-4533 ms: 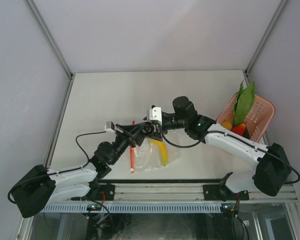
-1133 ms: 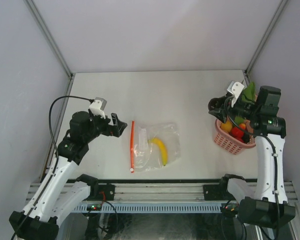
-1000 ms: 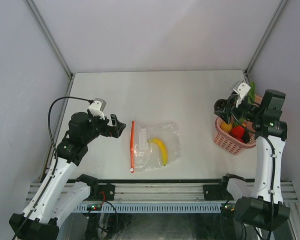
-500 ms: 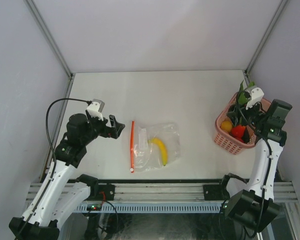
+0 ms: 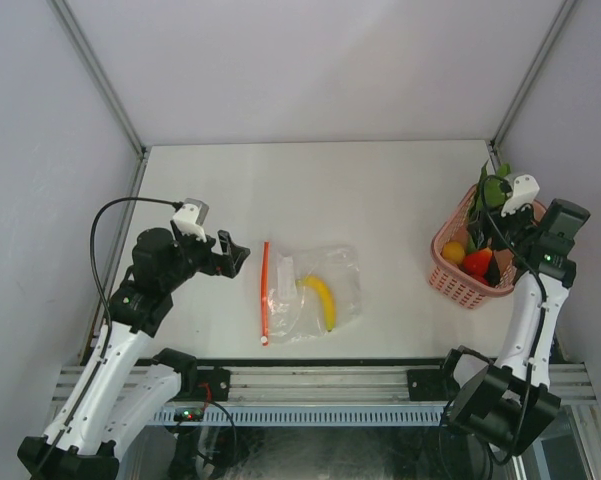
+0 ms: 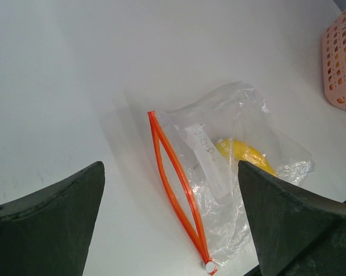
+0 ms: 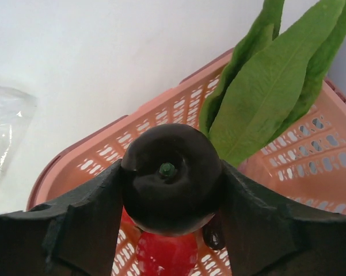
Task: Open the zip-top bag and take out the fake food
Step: Place the fake fruit in the bin, then pick up the fake fruit from the zipper food storage bag.
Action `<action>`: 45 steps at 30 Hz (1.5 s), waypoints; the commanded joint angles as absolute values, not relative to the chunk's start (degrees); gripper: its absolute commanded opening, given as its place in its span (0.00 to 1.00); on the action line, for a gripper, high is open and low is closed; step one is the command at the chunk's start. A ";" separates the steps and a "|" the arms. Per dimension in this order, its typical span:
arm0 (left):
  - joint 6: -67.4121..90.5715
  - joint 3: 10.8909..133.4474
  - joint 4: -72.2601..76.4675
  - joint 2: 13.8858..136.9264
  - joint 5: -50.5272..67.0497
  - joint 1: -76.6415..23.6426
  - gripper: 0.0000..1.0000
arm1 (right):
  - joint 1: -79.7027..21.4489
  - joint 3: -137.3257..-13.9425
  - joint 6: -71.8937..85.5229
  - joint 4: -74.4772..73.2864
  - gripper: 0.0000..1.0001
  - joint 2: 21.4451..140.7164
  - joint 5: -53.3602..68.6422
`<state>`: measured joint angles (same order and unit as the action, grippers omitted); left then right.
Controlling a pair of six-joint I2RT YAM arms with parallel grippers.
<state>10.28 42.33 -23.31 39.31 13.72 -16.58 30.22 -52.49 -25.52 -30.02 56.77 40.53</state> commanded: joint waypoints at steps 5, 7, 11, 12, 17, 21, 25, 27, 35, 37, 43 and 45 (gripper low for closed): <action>8.88 41.45 -22.04 38.23 14.00 -16.02 1.00 | 31.75 -52.58 -25.52 -28.44 0.79 58.47 39.51; 8.83 41.48 -22.06 38.20 13.97 -16.08 1.00 | 32.03 -52.56 -25.70 -28.60 0.83 58.70 39.69; 8.71 41.65 -21.75 38.10 16.77 -15.78 1.00 | 32.55 -52.56 -26.13 -28.89 0.86 58.67 40.95; 8.75 41.58 -21.57 37.93 17.02 -15.65 1.00 | 32.52 -52.56 -26.39 -28.95 0.86 58.44 41.41; 9.44 41.62 -21.36 37.62 16.89 -15.36 1.00 | 32.53 -52.19 -27.06 -28.68 0.88 56.72 46.55; 9.83 41.49 -21.32 38.82 16.36 -15.29 1.00 | 32.50 -51.22 -27.30 -27.74 0.92 54.69 54.27; 10.37 41.05 -21.62 40.97 13.32 -15.28 0.88 | 30.17 -50.75 -26.81 -26.09 0.99 54.23 61.66; 10.72 41.43 -22.59 42.65 11.77 -15.25 0.76 | 27.34 -50.75 -28.69 -26.48 0.99 54.15 65.21; 20.42 40.08 -22.92 49.26 14.96 -15.36 0.36 | 0.51 -50.78 -36.11 -26.14 0.99 53.96 62.91; 22.67 38.57 -21.70 48.59 12.47 -15.38 0.35 | -6.52 -50.72 -34.40 -24.09 0.99 56.18 60.07; 27.23 35.30 -19.39 48.11 1.22 -18.73 0.20 | -22.38 -50.78 -29.07 -20.11 0.90 66.23 46.30; 28.83 33.62 -17.43 50.17 -2.31 -22.08 0.20 | -24.63 -50.79 -24.51 -17.55 0.85 69.71 40.80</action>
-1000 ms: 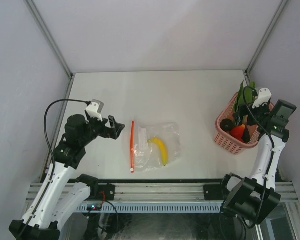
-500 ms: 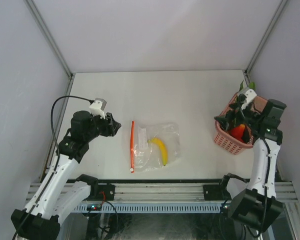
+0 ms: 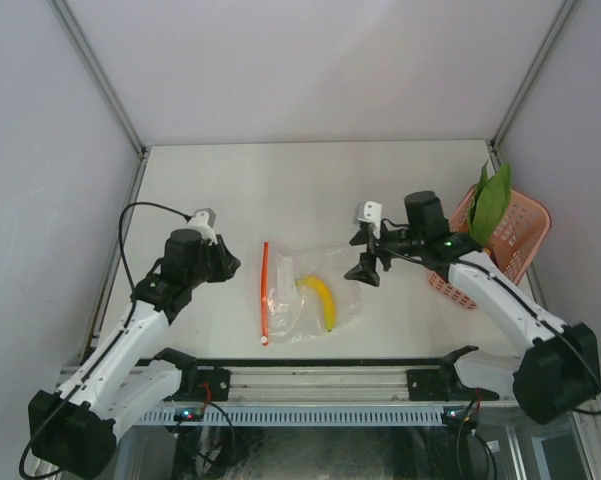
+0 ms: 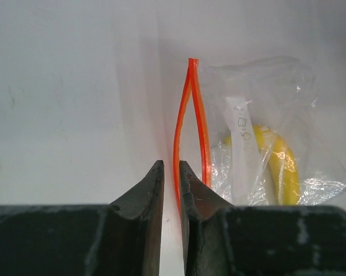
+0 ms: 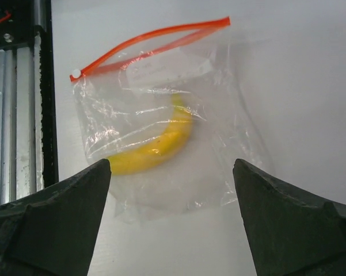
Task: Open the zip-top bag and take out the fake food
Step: Pick up the fake fruit from the zipper food storage bag.
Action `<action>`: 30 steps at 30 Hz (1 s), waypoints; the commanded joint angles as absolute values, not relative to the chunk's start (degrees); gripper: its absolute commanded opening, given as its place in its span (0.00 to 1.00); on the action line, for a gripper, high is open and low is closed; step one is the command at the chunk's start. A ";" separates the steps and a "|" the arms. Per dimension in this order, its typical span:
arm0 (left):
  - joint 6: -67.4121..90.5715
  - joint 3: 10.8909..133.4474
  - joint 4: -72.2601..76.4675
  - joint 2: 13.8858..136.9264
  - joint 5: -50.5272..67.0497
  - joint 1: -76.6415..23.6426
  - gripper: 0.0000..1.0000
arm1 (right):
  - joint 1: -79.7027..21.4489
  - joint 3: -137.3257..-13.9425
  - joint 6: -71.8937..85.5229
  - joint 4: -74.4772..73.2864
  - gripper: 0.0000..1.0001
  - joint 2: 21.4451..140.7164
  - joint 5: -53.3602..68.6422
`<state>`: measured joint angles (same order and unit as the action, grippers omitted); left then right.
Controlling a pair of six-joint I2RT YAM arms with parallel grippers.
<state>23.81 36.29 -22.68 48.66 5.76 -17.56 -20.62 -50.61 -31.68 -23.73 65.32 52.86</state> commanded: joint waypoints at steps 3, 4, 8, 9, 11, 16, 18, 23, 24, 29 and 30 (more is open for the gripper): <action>30.14 30.58 -12.73 54.32 -5.79 -24.88 0.19 | -27.28 -50.78 -21.57 -16.56 0.70 73.83 37.67; 30.22 29.59 -10.91 55.67 -6.42 -25.08 0.18 | -27.85 -50.74 -20.85 -16.42 0.66 75.18 36.97; 29.11 25.87 -0.64 59.88 -3.92 -25.45 0.15 | -30.24 -51.12 -17.99 -15.32 0.55 79.69 33.30; 28.67 25.34 1.80 60.76 -2.58 -25.78 0.14 | -30.58 -51.51 -17.29 -15.44 0.54 80.70 32.30; 27.05 24.44 5.94 62.25 -0.06 -26.53 0.15 | -30.99 -52.41 -16.49 -16.35 0.53 82.64 30.95; 23.33 22.84 13.38 66.21 6.18 -27.42 0.17 | -31.21 -54.78 -15.68 -18.95 0.51 86.96 28.75; 22.24 22.04 15.52 67.81 7.59 -29.37 0.19 | -31.18 -55.91 -15.49 -20.40 0.48 88.70 28.44; 19.80 21.39 19.38 70.07 10.50 -32.28 0.23 | -30.86 -58.06 -15.58 -22.65 0.36 91.67 28.46; 19.25 21.37 19.92 70.32 10.91 -32.91 0.25 | -30.73 -58.43 -15.64 -23.22 0.33 92.13 28.44; 15.20 20.32 24.24 70.41 11.44 -37.13 0.32 | -29.95 -59.88 -16.29 -25.55 0.23 93.82 29.16; 14.12 19.83 25.53 70.33 11.16 -38.27 0.33 | -29.77 -60.07 -16.47 -25.86 0.21 94.06 29.30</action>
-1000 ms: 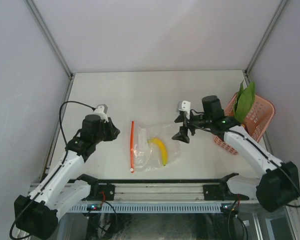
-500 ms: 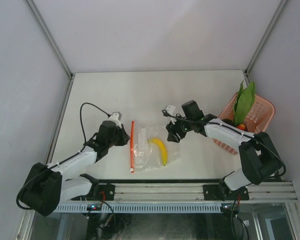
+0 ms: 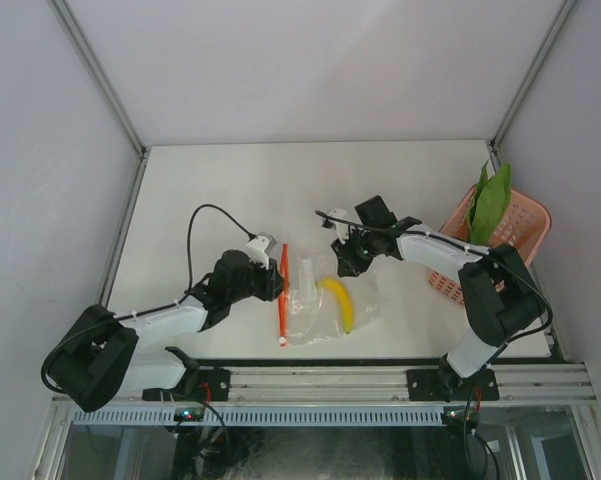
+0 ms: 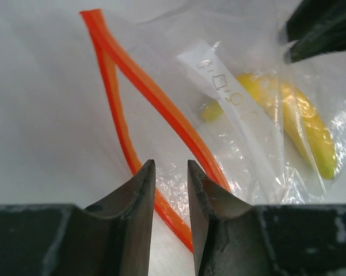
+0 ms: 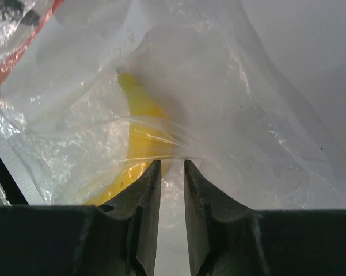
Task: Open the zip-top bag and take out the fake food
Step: Pick up the fake fruit from the zipper food storage bag.
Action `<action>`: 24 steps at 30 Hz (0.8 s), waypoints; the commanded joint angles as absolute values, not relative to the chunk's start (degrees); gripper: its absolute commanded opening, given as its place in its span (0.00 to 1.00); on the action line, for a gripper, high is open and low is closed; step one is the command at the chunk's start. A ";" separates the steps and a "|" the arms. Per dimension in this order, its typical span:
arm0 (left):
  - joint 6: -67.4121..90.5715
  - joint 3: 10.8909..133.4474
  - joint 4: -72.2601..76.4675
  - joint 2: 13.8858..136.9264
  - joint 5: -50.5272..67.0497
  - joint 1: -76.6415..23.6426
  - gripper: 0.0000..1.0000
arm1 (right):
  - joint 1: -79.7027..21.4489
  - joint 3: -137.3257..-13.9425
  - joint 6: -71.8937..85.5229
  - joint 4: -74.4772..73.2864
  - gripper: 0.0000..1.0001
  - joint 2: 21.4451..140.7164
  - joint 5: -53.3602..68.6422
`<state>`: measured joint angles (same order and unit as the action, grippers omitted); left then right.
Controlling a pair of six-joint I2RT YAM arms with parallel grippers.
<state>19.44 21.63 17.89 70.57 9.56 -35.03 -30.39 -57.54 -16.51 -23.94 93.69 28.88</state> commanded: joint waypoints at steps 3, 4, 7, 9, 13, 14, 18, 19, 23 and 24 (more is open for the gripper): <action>10.09 18.86 28.89 70.23 10.85 -41.44 0.36 | -29.32 -60.82 -17.30 -27.29 0.17 94.83 29.65; 8.74 18.69 29.91 70.41 10.78 -42.46 0.36 | -29.19 -61.08 -17.57 -27.96 0.16 95.14 29.62; 4.51 17.93 33.47 71.38 11.26 -44.94 0.38 | -28.82 -61.71 -18.15 -29.32 0.13 96.07 30.19; 1.77 17.40 36.03 72.34 11.55 -46.29 0.39 | -28.63 -62.40 -18.67 -30.43 0.12 96.40 30.88; -0.90 16.09 41.20 74.53 11.83 -47.26 0.40 | -26.80 -64.90 -23.08 -35.59 0.13 94.50 35.84; -1.63 15.37 43.26 75.06 12.54 -47.28 0.40 | -26.27 -65.32 -25.68 -37.38 0.14 93.48 37.46; -5.98 11.07 54.44 77.57 14.84 -48.74 0.44 | -25.22 -64.63 -34.63 -41.83 0.31 89.42 36.82; -7.59 10.35 56.59 78.32 14.79 -49.36 0.45 | -25.14 -64.08 -35.88 -41.98 0.36 89.13 35.95; -10.45 9.58 61.99 82.53 13.56 -51.10 0.48 | -25.45 -63.46 -38.90 -43.71 0.45 90.70 33.08; -10.68 9.49 63.20 83.52 12.93 -51.52 0.49 | -25.74 -63.46 -39.13 -44.01 0.46 91.41 32.10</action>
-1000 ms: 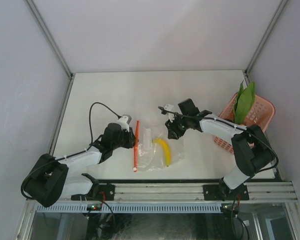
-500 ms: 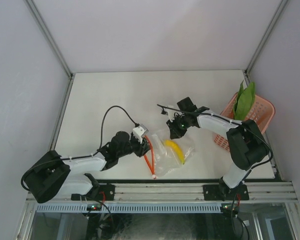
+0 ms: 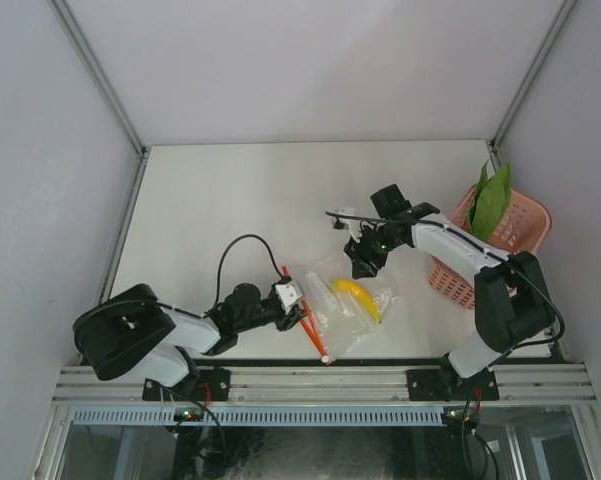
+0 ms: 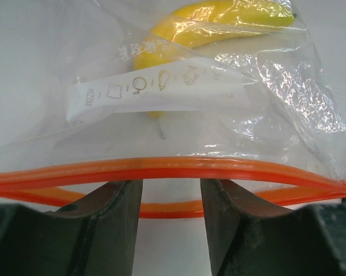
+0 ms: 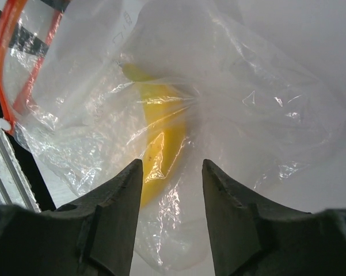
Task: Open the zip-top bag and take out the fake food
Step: Pick up the fake fruit from the zipper food storage bag.
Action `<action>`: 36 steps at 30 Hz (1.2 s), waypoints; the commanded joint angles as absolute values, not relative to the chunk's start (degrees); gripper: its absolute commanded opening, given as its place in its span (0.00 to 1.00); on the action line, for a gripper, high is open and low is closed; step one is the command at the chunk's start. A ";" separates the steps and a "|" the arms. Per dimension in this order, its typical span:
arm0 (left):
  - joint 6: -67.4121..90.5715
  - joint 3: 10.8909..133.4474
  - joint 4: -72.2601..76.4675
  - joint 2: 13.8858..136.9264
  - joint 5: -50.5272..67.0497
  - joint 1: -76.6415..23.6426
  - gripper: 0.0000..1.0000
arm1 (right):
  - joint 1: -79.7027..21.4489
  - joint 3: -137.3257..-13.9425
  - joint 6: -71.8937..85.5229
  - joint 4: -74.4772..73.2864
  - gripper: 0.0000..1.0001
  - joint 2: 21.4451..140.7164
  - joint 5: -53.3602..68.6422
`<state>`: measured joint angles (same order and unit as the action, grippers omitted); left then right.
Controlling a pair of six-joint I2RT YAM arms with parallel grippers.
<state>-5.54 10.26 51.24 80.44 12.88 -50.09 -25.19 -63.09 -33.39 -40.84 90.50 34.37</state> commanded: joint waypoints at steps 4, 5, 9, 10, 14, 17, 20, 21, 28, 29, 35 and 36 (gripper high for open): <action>-11.32 8.74 70.36 87.93 8.20 -53.61 0.55 | -27.28 -63.48 -39.49 -44.97 0.49 93.56 29.56; -11.34 8.71 72.07 89.04 7.22 -54.14 0.57 | -27.72 -63.46 -39.30 -44.95 0.49 93.98 29.21; -11.40 10.03 75.79 93.42 3.40 -56.23 0.63 | -29.34 -63.48 -38.23 -44.47 0.49 96.17 27.21; -11.43 10.55 76.14 94.37 2.95 -56.51 0.64 | -29.54 -63.53 -38.08 -44.45 0.49 96.94 27.01; -11.29 12.62 76.60 97.65 0.18 -57.10 0.68 | -30.19 -64.09 -37.74 -45.21 0.44 98.86 27.59; -11.27 13.86 77.13 99.34 -1.75 -57.21 0.71 | -30.81 -64.37 -37.86 -45.40 0.39 99.47 27.72; -11.65 15.38 77.12 100.20 -2.66 -57.22 0.73 | -31.39 -64.90 -37.97 -45.93 0.33 99.83 28.94; -11.71 15.96 77.16 100.52 -2.49 -57.22 0.73 | -31.58 -65.01 -38.06 -46.03 0.32 99.91 29.40; -9.94 19.33 77.08 104.22 -1.14 -57.22 0.67 | -31.99 -65.75 -38.06 -46.83 0.23 100.73 31.60; -9.53 19.52 77.08 104.72 -1.07 -57.22 0.67 | -32.01 -65.81 -38.10 -46.94 0.22 100.80 31.81; -9.06 20.65 76.63 106.70 -1.21 -57.24 0.67 | -32.18 -66.41 -38.07 -47.48 0.19 101.53 33.08; -9.03 20.92 76.56 107.04 -1.04 -57.27 0.66 | -32.24 -66.40 -38.06 -47.49 0.18 101.64 33.17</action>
